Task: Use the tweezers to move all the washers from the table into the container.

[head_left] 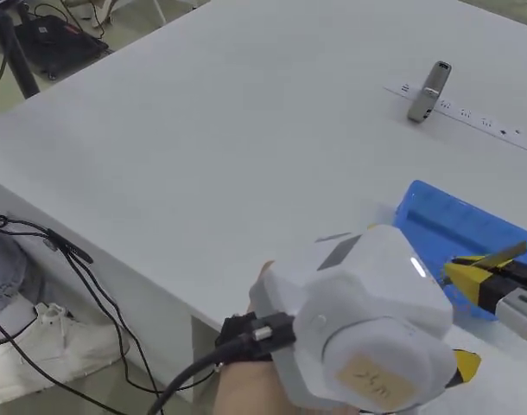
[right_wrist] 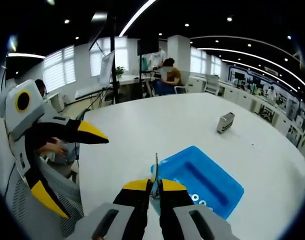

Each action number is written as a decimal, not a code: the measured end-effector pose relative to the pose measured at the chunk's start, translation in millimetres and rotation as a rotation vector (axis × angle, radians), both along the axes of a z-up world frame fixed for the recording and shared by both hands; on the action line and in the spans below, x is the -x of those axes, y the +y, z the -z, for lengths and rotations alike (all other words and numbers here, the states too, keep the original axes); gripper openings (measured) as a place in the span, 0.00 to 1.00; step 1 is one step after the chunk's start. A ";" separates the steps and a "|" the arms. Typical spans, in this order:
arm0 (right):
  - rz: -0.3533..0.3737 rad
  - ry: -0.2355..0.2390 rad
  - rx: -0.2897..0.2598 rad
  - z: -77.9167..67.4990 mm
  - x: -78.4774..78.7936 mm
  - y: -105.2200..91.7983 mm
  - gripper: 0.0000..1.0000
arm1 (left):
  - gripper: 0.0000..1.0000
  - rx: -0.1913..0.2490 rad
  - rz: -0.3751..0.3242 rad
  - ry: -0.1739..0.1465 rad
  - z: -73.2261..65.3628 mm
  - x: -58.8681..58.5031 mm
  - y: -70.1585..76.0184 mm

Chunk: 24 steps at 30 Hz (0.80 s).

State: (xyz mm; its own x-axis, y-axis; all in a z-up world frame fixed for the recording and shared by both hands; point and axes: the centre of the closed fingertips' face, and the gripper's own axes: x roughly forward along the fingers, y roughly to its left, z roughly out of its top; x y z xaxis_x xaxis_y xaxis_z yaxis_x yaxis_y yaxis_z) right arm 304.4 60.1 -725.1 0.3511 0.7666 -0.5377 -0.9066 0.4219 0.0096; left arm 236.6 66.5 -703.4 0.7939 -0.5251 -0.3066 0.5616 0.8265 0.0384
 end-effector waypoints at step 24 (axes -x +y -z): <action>0.121 0.102 0.051 52.7 -75.0 0.6 0.03 | 0.66 -0.014 0.010 0.010 3.1 0.3 -1.6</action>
